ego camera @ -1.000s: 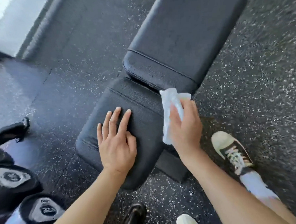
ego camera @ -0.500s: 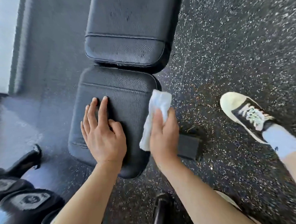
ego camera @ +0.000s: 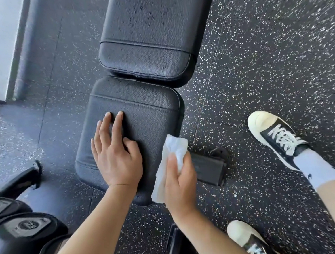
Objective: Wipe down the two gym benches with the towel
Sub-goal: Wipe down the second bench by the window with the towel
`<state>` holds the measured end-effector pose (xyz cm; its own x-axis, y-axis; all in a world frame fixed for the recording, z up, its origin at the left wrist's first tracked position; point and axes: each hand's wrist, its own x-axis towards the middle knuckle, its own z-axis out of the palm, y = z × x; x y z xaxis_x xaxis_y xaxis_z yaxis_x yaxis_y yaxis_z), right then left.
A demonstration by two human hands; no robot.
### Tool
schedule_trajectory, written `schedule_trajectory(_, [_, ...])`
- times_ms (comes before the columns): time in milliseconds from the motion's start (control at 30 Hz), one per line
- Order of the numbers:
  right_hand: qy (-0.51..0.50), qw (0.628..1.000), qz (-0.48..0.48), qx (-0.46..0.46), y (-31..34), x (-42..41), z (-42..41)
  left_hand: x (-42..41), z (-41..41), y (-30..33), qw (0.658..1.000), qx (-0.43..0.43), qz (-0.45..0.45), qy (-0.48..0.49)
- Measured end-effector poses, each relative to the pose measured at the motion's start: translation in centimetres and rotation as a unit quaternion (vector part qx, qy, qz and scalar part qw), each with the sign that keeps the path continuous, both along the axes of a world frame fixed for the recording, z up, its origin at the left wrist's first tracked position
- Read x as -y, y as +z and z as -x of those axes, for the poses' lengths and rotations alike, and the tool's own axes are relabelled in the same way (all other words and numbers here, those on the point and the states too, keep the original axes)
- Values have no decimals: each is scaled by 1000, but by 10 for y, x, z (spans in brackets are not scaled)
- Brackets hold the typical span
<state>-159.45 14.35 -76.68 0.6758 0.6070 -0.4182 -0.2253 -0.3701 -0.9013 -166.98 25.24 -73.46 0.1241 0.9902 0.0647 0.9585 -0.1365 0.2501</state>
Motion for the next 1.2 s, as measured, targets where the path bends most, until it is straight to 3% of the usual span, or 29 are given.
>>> schedule_trajectory(100, [8, 998, -1, 70, -4, -39, -35, 0, 2, -2, 1000, -2, -2, -3])
schedule_trajectory(167, [38, 984, -9, 173, -2, -68, -61, 0, 3, -4, 1000, -2, -3, -4])
schedule_trajectory(267, [162, 905, -9, 394, 6, -92, -81, 0, 2, -2, 1000, -5, 2, 5])
schedule_trajectory(367, [283, 824, -40, 489, 17, -94, -85, -1, 1, 0, 1000, -13, 10, 12])
schedule_trajectory(533, [380, 787, -70, 482, 35, -119, -106, -4, 3, -1, 999, -34, 16, 8])
schedule_trajectory(700, [428, 807, -85, 398, 63, -204, -118, -4, 7, -4, 999, -42, 15, 0])
schedule_trajectory(867, [527, 762, -106, 361, 71, -270, -92, -5, 7, -5, 998, -49, 25, 3])
schedule_trajectory(1000, [601, 669, -59, 434, 58, -268, -73, -5, 7, -5, 998, -53, 28, -1])
schedule_trajectory(1100, [588, 659, -80, 461, 55, -247, -86, -4, 9, -8, 998, -48, 30, -1])
schedule_trajectory(1200, [618, 658, -44, 428, 54, -226, -120, -4, 8, -6, 997, -57, 48, -7])
